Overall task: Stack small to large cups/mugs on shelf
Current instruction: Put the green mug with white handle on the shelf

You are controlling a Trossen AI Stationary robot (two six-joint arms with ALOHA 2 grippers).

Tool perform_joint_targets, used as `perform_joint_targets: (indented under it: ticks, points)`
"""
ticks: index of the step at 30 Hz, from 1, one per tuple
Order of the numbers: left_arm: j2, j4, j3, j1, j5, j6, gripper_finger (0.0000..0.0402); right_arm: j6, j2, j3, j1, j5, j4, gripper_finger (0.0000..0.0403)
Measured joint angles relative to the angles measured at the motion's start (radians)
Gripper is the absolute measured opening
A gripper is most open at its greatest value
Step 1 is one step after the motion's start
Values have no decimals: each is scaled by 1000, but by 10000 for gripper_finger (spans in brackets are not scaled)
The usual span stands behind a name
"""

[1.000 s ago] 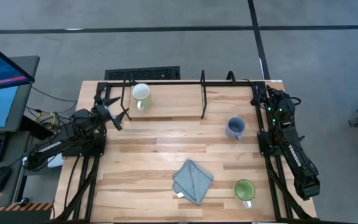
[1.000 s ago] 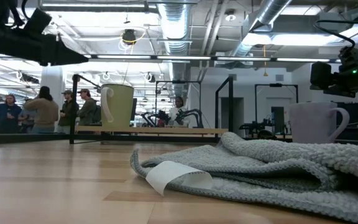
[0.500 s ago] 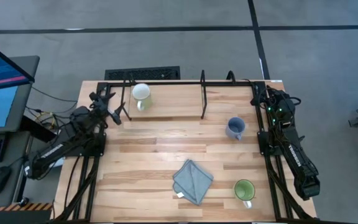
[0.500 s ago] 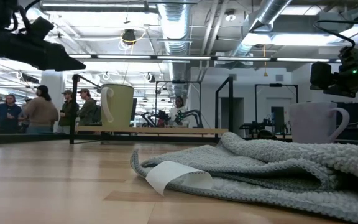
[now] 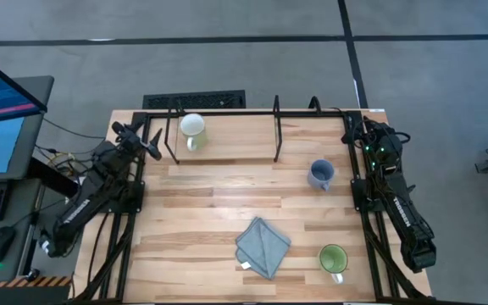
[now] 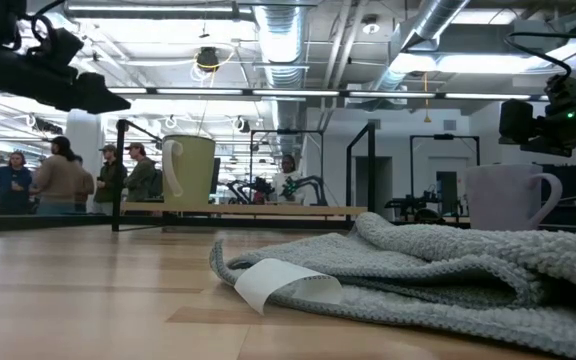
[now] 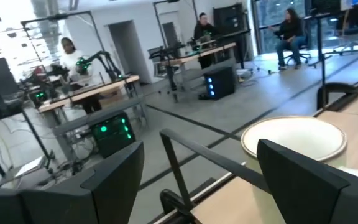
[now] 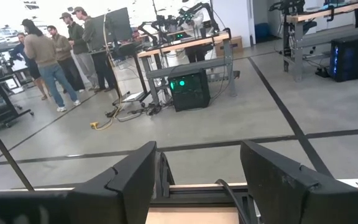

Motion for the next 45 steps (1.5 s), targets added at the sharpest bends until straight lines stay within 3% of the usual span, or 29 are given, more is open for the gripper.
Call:
perform_joint_targets:
  ticks: [5, 10, 14, 34, 37, 42, 45]
  points:
    - [0, 27, -18, 96, -8, -32, 304, 0, 0, 0, 0, 0, 0, 256]
    - [0, 138, -127, 162, 102, -104, 304, -1, 0, 0, 0, 0, 0, 256]
    - [1, 130, -127, 193, 120, -113, 304, -2, 0, 0, -1, 0, 0, 256]
    - [4, 113, -128, 223, 128, -150, 304, 1, 0, -2, -1, 0, 17, 256]
    - [4, 113, -128, 222, 128, -159, 304, -44, 0, 8, 6, -38, 53, 256]
    - [4, 112, -128, 222, 128, -158, 304, -129, 0, 69, 86, -78, 57, 256]
    - [4, 111, -129, 222, 128, -159, 304, -156, 0, 125, 156, -46, 53, 256]
